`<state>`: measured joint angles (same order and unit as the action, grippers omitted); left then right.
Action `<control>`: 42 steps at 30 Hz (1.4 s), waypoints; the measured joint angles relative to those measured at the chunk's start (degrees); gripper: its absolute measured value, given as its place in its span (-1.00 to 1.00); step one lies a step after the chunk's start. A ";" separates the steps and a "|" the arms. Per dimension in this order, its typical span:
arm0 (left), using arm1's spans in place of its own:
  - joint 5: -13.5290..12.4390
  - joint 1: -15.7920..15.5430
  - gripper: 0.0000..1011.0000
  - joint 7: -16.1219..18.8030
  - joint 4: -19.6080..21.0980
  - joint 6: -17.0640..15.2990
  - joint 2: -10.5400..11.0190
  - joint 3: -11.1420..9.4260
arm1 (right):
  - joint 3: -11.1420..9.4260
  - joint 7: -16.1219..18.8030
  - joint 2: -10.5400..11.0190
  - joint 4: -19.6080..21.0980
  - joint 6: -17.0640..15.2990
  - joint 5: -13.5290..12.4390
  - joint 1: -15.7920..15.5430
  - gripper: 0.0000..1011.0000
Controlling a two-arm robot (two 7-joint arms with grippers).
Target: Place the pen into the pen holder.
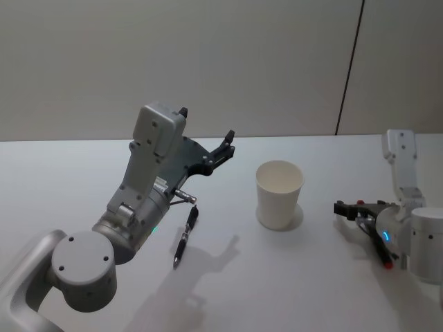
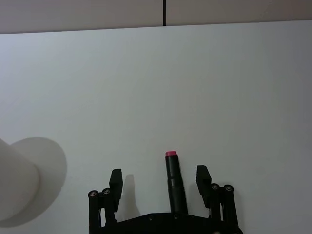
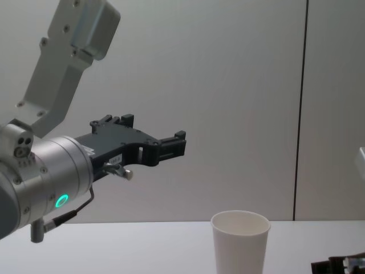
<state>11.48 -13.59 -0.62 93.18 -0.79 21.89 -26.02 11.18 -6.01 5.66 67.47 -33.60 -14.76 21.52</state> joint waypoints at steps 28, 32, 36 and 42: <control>0.00 0.00 0.98 0.00 0.00 0.00 0.00 0.00 | -1.17 -1.10 -0.35 -4.42 -0.64 0.63 1.25 -0.63; 0.00 0.00 0.98 0.00 0.00 0.00 0.00 0.00 | -1.28 -0.61 -0.35 -4.42 -0.36 0.66 1.19 -0.63; 0.00 0.00 0.98 0.00 0.00 0.00 0.00 0.00 | -1.28 0.20 -0.34 -4.01 0.15 0.65 0.95 -0.63; 0.00 0.00 0.98 0.00 0.00 0.00 0.00 0.00 | -1.27 1.49 -0.23 -2.08 1.88 0.69 0.22 -0.63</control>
<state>11.48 -13.59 -0.62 93.18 -0.79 21.89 -26.02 9.91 -4.51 5.43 65.39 -31.71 -14.07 21.74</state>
